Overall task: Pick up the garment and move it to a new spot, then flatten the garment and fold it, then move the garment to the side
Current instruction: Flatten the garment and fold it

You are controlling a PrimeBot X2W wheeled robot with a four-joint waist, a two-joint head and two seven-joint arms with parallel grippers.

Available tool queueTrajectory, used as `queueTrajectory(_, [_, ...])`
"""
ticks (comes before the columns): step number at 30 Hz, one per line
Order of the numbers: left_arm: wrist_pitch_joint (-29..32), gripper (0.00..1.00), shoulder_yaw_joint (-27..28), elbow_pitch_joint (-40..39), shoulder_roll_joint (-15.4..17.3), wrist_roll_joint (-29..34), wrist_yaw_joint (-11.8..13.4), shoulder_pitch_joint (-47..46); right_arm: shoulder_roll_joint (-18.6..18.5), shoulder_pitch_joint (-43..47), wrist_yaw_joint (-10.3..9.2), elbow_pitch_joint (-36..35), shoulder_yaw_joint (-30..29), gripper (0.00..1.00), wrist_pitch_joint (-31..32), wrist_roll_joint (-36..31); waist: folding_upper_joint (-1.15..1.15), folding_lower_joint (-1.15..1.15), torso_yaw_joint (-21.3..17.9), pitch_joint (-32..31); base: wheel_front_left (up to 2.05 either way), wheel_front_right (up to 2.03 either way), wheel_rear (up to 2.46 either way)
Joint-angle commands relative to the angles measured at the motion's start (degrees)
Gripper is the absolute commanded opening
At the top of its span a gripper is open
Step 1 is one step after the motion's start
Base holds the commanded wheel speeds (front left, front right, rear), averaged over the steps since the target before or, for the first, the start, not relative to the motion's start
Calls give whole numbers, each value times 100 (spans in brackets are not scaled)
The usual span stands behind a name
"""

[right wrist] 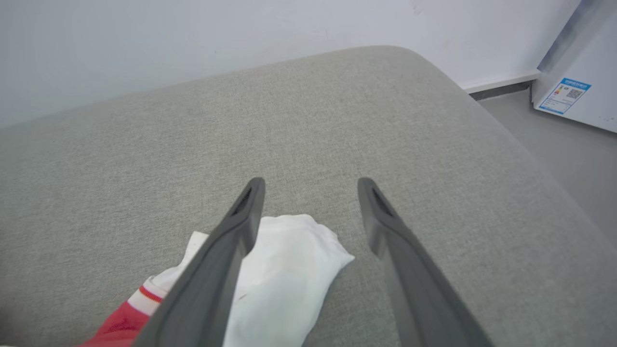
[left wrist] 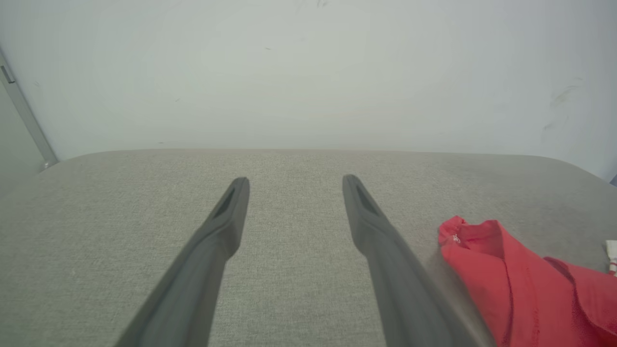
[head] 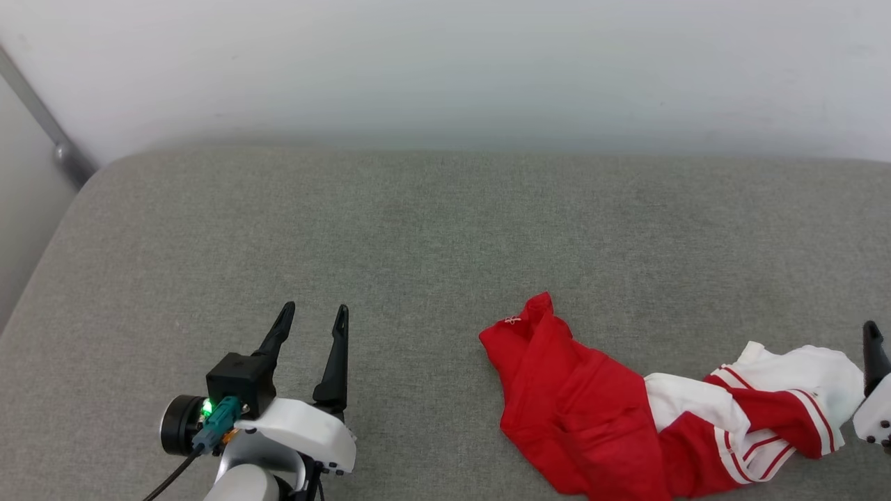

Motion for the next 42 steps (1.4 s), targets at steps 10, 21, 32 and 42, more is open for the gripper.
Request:
queueTrajectory(10, [136, 100, 45, -166, 189, -69, 170, 386, 195, 747, -3, -1300, 1145, 100, -568, -10, 0, 0, -191, -472, 0, 0, 0])
queueTrajectory(21, [205, 100, 95, -258, 272, -153, 290, 618, 629, 1920, -3, -3021, 1923, 100, -349, -169, 0, 0, -276, -601, 0, 0, 0])
queueTrajectory(32, [417, 100, 14, -220, 331, -209, 210, 401, 905, 2419, -3, -3916, 2066, 100, -93, -217, 0, 0, -491, -535, 0, 0, 0])
queueTrajectory(42, [2101, 100, -1002, 78, 192, -263, -835, -927, 975, 2211, -3, -4093, 2142, 100, -11, -251, 0, 0, -835, -124, 0, 0, 0])
